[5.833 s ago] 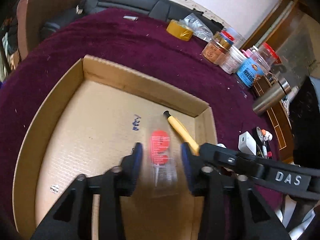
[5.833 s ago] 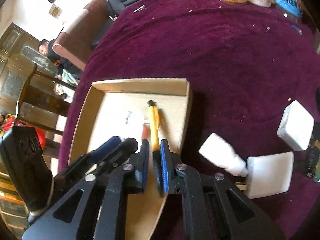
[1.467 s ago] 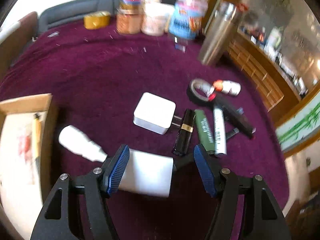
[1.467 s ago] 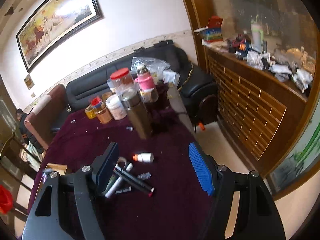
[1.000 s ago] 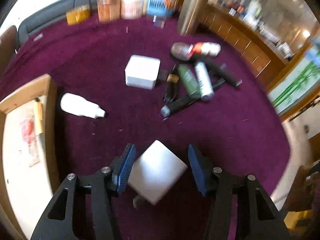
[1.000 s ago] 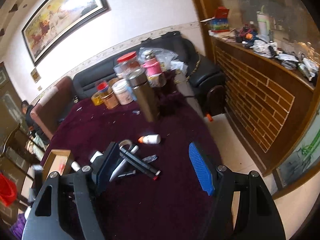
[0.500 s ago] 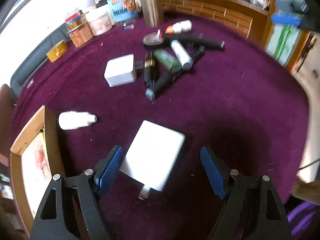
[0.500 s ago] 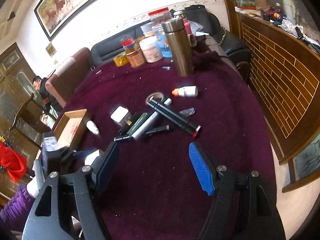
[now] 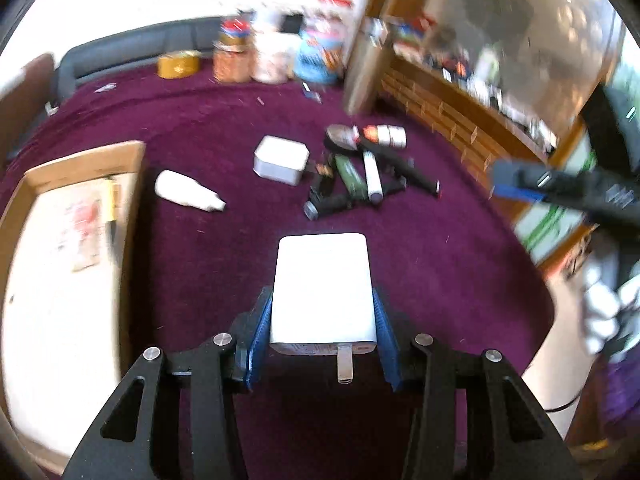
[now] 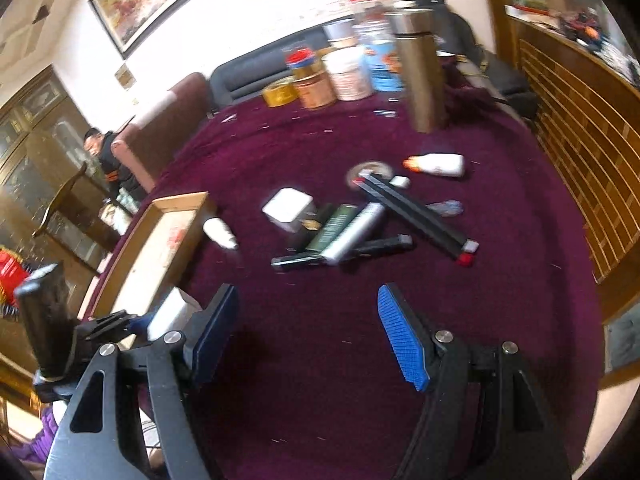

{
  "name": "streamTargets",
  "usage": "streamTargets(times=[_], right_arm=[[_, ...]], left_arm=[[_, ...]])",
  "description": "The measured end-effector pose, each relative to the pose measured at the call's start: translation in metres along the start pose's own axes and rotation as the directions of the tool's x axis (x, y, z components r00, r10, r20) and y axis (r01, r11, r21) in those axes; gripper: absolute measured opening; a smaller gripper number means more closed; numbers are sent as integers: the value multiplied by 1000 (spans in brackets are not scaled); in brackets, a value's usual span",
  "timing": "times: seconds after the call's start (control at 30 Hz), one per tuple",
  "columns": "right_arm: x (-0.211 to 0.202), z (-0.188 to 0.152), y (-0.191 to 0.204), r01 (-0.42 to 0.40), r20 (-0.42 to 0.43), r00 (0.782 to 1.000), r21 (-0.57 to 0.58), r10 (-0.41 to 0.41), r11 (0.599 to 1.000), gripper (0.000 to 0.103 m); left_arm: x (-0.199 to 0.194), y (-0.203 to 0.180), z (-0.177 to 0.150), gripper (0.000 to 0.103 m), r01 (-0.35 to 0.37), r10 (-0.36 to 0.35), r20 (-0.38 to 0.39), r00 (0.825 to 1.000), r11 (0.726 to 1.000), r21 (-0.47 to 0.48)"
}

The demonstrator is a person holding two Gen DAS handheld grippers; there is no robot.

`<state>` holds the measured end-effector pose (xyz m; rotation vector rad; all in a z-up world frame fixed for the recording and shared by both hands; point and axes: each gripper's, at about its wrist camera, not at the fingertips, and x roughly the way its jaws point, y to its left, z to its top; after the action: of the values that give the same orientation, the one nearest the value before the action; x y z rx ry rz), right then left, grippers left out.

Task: Organize rigid objects
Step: 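Carry white charger to box with left gripper while right gripper grasps white roll-on bottle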

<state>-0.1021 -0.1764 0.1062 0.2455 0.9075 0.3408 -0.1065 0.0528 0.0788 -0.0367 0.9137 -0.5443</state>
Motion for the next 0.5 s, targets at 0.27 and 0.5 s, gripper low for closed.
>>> streamTargets(times=[0.27, 0.5], right_arm=[[99, 26, 77, -74, -116, 992, -147, 58, 986, 72], [200, 42, 119, -1, -213, 975, -288, -63, 957, 67]], left_arm=[[-66, 52, -18, 41, -31, 50, 129, 990, 989, -147], [-90, 84, -37, 41, -95, 129, 163, 978, 975, -202]])
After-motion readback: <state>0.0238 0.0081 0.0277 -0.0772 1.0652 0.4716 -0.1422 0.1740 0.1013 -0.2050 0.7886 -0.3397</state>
